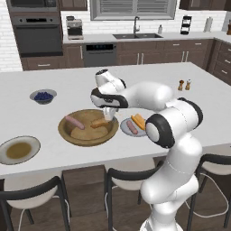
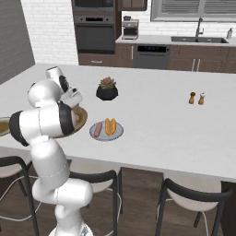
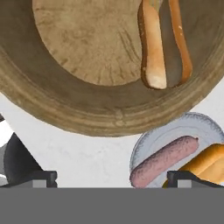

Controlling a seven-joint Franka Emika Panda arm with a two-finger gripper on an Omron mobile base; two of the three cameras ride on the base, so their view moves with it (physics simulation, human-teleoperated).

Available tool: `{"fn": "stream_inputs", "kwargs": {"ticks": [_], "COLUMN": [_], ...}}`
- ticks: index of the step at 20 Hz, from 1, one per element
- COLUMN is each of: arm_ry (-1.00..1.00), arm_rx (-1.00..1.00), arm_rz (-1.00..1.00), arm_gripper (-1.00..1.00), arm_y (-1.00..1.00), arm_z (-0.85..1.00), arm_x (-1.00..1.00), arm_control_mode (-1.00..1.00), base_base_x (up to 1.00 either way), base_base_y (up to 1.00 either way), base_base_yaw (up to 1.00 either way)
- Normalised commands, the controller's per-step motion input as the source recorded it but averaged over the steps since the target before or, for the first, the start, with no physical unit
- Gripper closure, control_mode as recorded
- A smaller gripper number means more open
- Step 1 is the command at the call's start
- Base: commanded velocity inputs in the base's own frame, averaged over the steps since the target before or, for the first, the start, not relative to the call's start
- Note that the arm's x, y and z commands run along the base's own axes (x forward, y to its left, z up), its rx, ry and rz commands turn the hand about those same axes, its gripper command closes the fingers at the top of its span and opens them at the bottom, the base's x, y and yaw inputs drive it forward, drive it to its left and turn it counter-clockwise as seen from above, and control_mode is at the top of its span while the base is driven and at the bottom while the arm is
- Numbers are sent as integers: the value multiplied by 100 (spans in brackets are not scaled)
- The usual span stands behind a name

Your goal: Place one bun and one sausage from the bowl on each plate.

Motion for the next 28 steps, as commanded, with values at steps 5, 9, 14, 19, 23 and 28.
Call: {"fn": "stream_inputs", "kwargs": {"ticks": [5, 9, 14, 19, 23, 28], "arm_ry": [0, -11, -15, -15, -8, -3], "arm_rx": [-13, -6, -1, 0, 0, 0], "arm_rz": [22, 6, 0, 0, 0, 0], "arm_gripper": [-100, -100, -100, -100, -100, -100], "arm_y": [73, 47, 5, 0, 0, 0], "arm_z": [-13, -21, -36, -39, -19, -12], "arm_x": [0, 0, 9, 22, 40, 37], "arm_control_mode": [-100, -100, -100, -100, -100, -100], "base_base_x": [0, 0, 0, 0, 0, 0], "base_base_y": [0, 0, 0, 0, 0, 0], "base_base_yaw": [0, 0, 0, 0, 0, 0]}}
